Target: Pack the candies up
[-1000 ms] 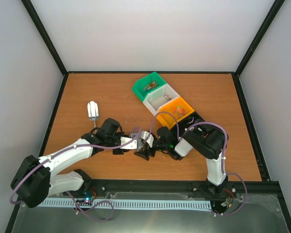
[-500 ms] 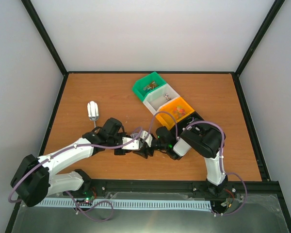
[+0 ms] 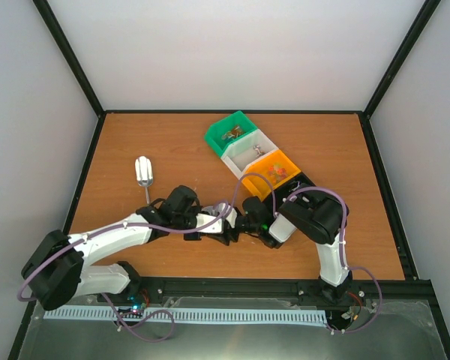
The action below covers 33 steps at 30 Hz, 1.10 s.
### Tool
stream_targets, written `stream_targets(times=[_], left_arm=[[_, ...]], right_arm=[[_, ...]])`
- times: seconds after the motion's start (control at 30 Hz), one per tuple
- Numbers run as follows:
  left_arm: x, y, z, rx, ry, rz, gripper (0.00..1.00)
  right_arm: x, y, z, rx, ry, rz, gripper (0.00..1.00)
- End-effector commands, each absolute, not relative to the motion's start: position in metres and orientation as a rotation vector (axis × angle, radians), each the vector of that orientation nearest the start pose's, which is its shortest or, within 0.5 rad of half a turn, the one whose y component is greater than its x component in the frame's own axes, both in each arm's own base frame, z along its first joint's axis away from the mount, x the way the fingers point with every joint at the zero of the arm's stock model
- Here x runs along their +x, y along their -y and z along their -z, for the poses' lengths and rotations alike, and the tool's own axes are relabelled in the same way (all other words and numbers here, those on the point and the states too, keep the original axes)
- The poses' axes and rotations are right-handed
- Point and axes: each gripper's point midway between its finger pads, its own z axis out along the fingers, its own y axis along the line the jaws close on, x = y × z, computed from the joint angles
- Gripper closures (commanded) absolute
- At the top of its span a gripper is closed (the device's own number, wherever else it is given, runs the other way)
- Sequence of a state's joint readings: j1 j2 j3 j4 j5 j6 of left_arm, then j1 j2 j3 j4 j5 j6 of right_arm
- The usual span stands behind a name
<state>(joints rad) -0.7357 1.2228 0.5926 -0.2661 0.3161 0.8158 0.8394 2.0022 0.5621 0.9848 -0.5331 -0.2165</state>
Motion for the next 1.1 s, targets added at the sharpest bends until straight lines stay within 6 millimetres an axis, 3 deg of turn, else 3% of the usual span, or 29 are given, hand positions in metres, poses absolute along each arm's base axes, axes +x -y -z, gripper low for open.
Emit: stream_targets(times=[0.0, 0.2, 0.47, 0.67, 0.93, 1.0, 1.03, 1.07], left_arm=[[0.201, 0.238, -0.076, 1.774, -1.645, 0.252, 0.74], [0.203, 0.216, -0.057, 1.800, -1.698, 0.179, 0.77], [0.204, 0.194, -0.051, 1.800, -1.711, 0.168, 0.78], [0.210, 0.182, -0.053, 1.797, -1.715, 0.122, 0.79], [0.233, 0.162, -0.064, 1.632, -1.827, 0.166, 0.79], [0.238, 0.161, -0.069, 1.581, -1.873, 0.198, 0.74], [0.237, 0.163, -0.074, 1.566, -1.886, 0.228, 0.69], [0.231, 0.167, -0.078, 1.563, -1.888, 0.281, 0.57]], right_arm=[[0.196, -0.368, -0.012, -1.412, -1.565, -0.959, 0.43], [0.191, -0.366, -0.010, -1.424, -1.561, -0.969, 0.45], [0.187, -0.363, -0.007, -1.430, -1.570, -0.987, 0.50], [0.185, -0.363, -0.008, -1.426, -1.581, -1.007, 0.52], [0.184, -0.362, -0.007, -1.430, -1.582, -1.010, 0.53], [0.185, -0.362, -0.007, -1.422, -1.589, -1.008, 0.53], [0.187, -0.363, -0.008, -1.413, -1.593, -1.006, 0.53], [0.189, -0.363, -0.009, -1.402, -1.601, -1.000, 0.53]])
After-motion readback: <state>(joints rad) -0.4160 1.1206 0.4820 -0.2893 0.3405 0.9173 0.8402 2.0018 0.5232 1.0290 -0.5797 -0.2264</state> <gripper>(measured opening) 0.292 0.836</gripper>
